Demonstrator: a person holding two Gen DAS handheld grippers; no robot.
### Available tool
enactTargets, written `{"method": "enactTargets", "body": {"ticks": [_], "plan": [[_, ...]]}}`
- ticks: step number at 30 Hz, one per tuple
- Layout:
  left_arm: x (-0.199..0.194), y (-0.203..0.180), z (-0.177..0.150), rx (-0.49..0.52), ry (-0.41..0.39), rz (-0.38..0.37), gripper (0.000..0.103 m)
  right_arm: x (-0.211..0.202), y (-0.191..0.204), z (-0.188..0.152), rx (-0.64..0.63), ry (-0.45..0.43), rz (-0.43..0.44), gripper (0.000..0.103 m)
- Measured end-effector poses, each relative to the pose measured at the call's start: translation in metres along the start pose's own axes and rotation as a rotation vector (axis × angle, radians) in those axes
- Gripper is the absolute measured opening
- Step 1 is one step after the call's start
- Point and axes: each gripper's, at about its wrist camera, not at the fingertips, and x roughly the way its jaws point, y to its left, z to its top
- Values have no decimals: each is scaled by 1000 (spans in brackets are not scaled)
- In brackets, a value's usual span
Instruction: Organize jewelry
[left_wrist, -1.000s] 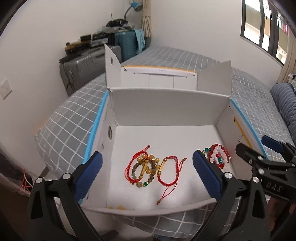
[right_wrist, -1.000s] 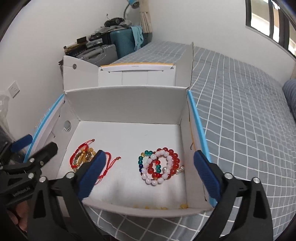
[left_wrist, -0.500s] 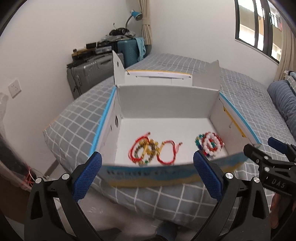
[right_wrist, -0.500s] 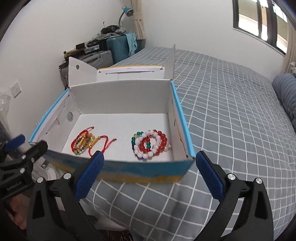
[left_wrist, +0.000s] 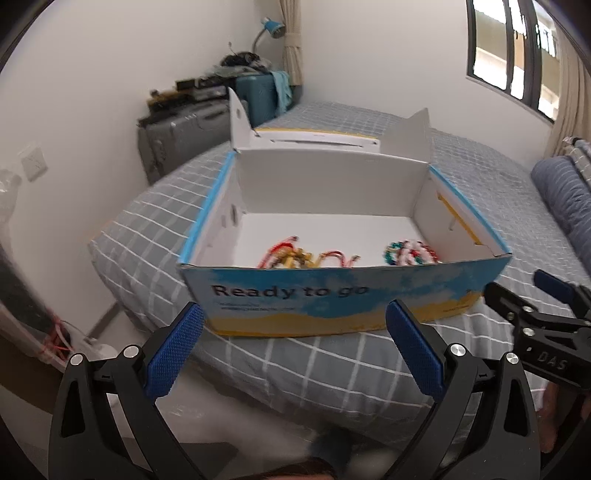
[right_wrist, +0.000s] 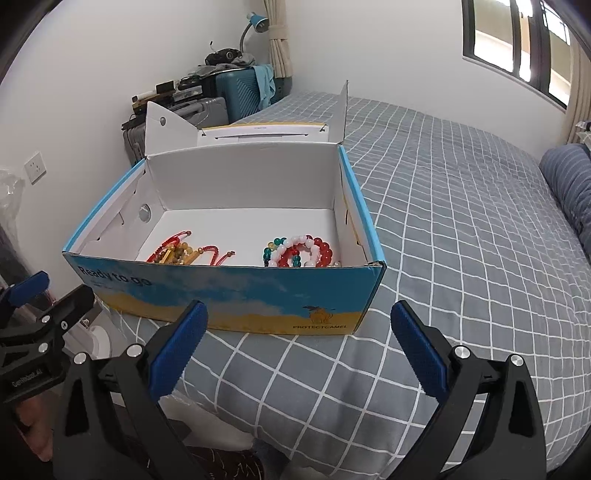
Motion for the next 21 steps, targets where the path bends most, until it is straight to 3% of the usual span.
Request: {"method": "enactTargets", "body": {"ticks": [11,21], "plan": [[6,4,0,-27,38,-64,97,3,3,-3,-8,6,-3,95],[7,1,2,-21,34,-48,97,3,2,-3,-4,4,-3,95]]}}
